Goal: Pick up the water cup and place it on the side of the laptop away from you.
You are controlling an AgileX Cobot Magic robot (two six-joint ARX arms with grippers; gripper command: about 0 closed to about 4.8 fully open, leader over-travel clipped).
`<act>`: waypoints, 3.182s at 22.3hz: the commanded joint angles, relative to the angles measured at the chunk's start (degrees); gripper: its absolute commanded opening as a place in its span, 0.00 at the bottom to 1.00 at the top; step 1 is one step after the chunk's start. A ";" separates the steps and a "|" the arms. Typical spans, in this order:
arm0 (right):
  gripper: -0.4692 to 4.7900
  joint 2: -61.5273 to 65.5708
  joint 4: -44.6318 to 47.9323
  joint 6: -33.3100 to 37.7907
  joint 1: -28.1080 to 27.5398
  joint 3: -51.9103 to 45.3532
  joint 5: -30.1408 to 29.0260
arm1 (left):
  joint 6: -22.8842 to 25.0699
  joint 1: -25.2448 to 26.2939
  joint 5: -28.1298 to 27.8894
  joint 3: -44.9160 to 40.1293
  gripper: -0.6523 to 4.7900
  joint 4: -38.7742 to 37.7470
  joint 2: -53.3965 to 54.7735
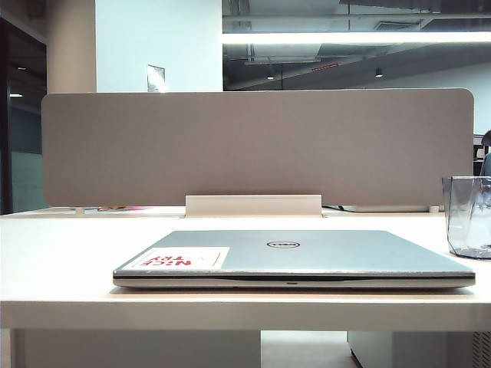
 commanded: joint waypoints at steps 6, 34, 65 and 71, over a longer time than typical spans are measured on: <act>0.09 -0.04 0.61 2.60 0.02 -0.33 -0.09 | 0.02 -0.04 0.20 0.17 0.11 0.52 0.07; 0.08 15.58 3.65 8.72 0.04 13.44 -5.66 | -3.82 -0.07 0.85 0.17 0.11 0.35 0.04; 0.08 75.32 32.57 8.63 5.46 20.26 0.52 | -3.76 -0.07 0.83 0.17 0.11 -0.52 0.07; 0.09 77.90 31.95 8.15 5.35 22.91 5.29 | -3.76 -0.07 0.83 0.17 0.11 -0.70 0.07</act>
